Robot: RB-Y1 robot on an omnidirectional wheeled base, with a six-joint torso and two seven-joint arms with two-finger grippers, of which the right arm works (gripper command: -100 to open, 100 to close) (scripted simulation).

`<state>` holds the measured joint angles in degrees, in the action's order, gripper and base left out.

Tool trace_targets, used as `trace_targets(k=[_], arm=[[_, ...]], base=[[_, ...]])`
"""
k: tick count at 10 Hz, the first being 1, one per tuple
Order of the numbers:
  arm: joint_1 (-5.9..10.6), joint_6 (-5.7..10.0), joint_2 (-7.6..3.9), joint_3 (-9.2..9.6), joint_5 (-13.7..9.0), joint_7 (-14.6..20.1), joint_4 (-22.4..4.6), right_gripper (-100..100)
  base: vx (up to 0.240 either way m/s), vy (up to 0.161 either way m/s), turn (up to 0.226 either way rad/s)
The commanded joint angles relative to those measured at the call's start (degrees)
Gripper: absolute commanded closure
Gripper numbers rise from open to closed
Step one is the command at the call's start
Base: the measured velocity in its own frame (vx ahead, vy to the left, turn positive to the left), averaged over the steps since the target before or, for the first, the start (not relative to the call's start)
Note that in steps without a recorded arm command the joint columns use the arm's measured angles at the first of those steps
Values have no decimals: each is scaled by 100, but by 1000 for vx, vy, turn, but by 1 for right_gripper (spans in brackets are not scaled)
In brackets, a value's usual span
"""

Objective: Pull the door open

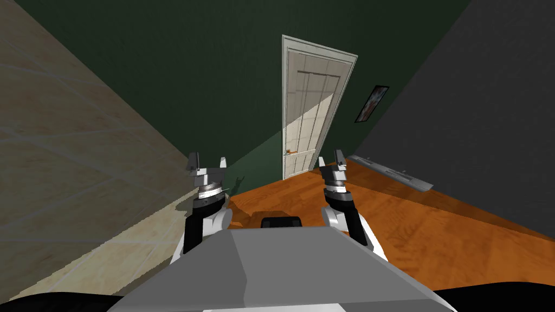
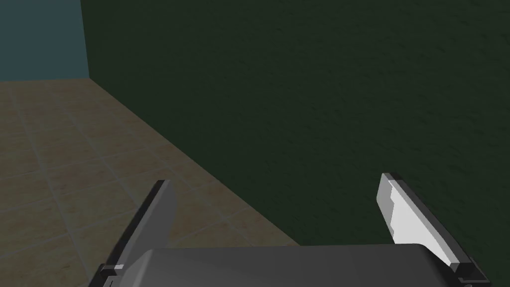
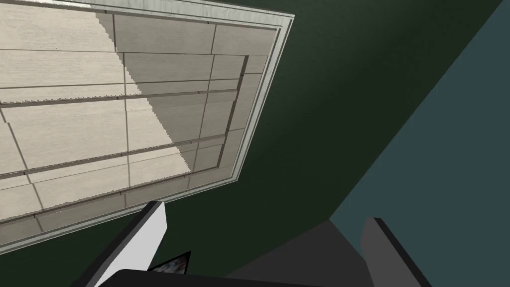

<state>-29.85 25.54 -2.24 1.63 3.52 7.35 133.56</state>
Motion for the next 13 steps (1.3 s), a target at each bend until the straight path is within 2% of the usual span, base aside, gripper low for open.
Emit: trace_targets(k=[1, 6, 11, 13], arm=[[53, 56, -39, -7, -15, 16, -211, -100], [198, 210, -138, -25, -57, 58, -784, -100], [415, 439, -278, -52, -120, 121, -1634, -100], [465, 492, -309, -59, -134, 135, -1839, -100]], base=[[58, -6, 68], [93, -19, 54], [88, -27, 80], [78, -31, 52]])
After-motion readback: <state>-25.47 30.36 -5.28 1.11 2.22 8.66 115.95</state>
